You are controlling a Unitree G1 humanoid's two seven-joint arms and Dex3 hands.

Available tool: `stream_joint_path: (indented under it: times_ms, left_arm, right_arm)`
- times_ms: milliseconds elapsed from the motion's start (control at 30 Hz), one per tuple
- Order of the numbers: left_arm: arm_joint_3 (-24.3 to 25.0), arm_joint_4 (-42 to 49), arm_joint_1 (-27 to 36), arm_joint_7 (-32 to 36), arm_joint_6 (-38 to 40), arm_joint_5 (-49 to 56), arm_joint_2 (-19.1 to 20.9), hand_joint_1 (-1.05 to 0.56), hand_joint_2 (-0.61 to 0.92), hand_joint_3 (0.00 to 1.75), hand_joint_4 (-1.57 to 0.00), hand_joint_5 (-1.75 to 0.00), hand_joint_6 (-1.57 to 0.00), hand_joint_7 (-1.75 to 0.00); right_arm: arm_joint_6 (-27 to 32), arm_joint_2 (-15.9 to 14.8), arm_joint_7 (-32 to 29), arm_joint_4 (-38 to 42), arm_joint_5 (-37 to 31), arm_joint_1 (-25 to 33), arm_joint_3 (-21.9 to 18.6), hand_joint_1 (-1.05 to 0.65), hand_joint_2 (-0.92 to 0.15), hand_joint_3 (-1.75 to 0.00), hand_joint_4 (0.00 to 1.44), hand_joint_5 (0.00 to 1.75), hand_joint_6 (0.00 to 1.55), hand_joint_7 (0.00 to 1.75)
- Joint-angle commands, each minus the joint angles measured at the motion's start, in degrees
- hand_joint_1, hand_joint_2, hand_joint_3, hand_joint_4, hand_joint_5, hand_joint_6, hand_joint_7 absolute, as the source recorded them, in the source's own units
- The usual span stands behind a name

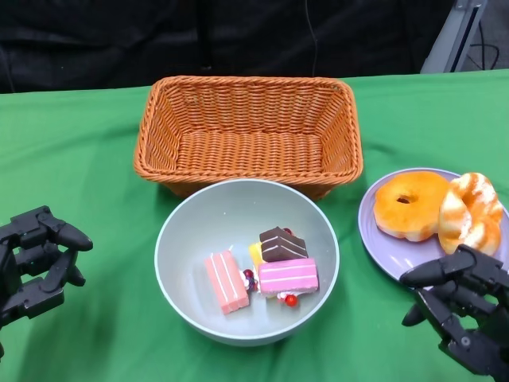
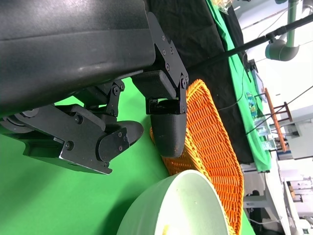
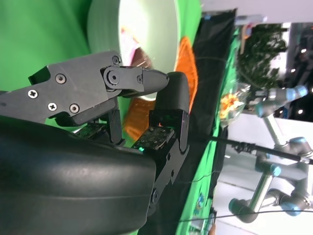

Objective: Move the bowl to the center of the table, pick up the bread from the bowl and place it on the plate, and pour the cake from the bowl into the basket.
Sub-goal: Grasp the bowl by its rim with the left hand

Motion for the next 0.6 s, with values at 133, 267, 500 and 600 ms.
stream_joint_path:
  times_ms: [133,267,500,600]
  left_arm:
    - [-1.0,-0.7,0.9,-2.6,-3.3,0.5,1.5,0.05,0.71,0.82,-0.74,-1.44,-0.79,-1.13]
    - [-3.0,-1.5,1.6,-6.1,-7.8,1.7,3.2,0.03,0.71,0.73,-0.77,-1.26,-0.81,-0.94]
    - [-8.8,-9.2,4.4,-5.0,-25.5,18.6,10.8,-0.51,0.86,0.01,-0.41,-0.07,-0.47,-0.01]
    - [-9.2,-8.6,3.1,-0.6,-34.7,26.2,11.5,-0.65,0.85,0.00,-0.36,-0.03,-0.40,-0.01]
  right_arm:
    - [-4.2,-0.2,-1.4,3.3,-2.5,-0.4,0.4,-0.21,-0.80,-0.48,0.67,1.46,0.67,1.21]
    - [-5.4,-0.2,-1.6,4.6,-2.8,-1.0,0.6,-0.22,-0.78,-0.50,0.66,1.49,0.66,1.24]
    - [-6.4,-0.5,-1.8,6.0,-3.1,-1.9,0.6,-0.23,-0.78,-0.53,0.69,1.50,0.67,1.25]
    - [-6.5,-0.5,-1.7,6.4,-3.0,-2.2,0.5,-0.24,-0.78,-0.53,0.68,1.51,0.67,1.26]
